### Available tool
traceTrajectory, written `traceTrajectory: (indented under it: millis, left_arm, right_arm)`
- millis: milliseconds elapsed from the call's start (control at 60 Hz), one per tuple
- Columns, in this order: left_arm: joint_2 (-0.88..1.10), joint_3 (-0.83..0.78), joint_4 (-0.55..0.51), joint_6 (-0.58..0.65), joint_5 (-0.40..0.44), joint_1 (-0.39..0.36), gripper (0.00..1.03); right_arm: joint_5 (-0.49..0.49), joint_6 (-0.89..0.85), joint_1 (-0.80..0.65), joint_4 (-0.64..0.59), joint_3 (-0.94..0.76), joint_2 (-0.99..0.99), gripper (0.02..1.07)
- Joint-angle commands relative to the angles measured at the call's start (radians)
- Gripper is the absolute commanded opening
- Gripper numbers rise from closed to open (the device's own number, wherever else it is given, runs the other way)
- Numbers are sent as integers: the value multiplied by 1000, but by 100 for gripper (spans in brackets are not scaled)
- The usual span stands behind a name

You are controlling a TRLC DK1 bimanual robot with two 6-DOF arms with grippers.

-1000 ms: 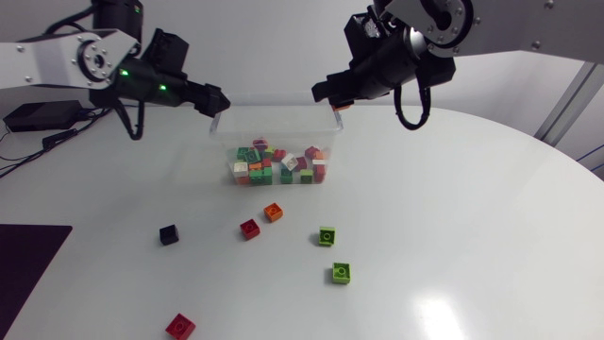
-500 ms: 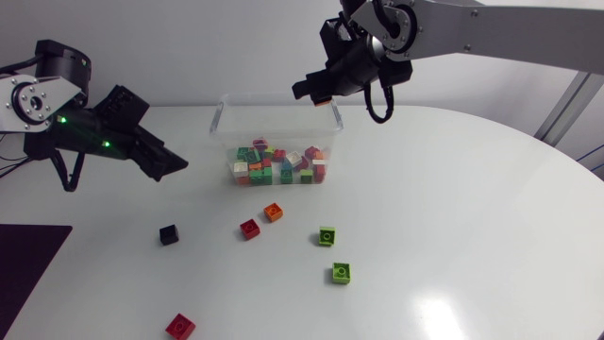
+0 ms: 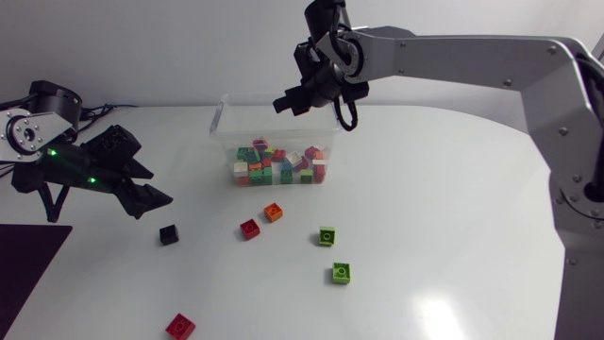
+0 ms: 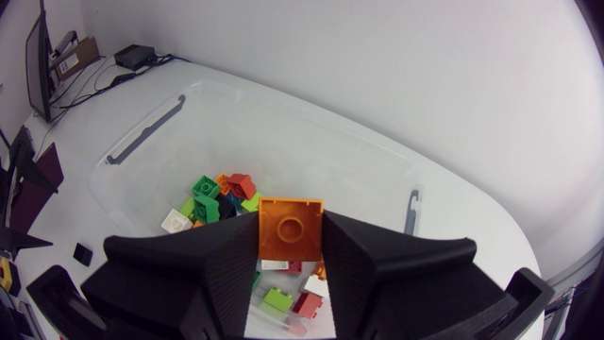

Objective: Place the duplo bricks in the container

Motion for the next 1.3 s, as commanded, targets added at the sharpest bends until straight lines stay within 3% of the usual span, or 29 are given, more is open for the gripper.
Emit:
traceTrajectory:
  millis: [0, 33, 117, 150, 367, 633, 1000, 1083, 1283]
  left_arm:
    - [3, -27, -17, 70, 6, 15, 98]
    - [5, -33, -20, 87, 6, 18, 98]
    - [16, -39, -35, 136, 6, 29, 98]
    - [22, -41, -46, 162, 6, 33, 98]
    - [98, -2, -96, 236, -26, 38, 97]
    - [192, 42, -146, 251, -198, -55, 93]
    - [345, 142, -231, 248, -307, -143, 85]
    - [367, 149, -233, 245, -327, -154, 79]
    - [425, 169, -239, 242, -353, -154, 48]
  right_arm:
    - [10, -19, -1, -5, 75, 48, 39]
    - [13, -19, -3, -13, 87, 56, 45]
    - [18, -19, -9, -44, 113, 65, 96]
    - [18, -19, -10, -48, 110, 61, 103]
    - [17, -33, -23, -47, -2, -62, 103]
    - [-22, -77, -29, -47, -275, -300, 103]
    - [-77, -103, -12, -81, -602, -510, 103]
    - [-79, -119, 0, -81, -666, -539, 103]
    - [-102, -214, 48, -102, -807, -614, 103]
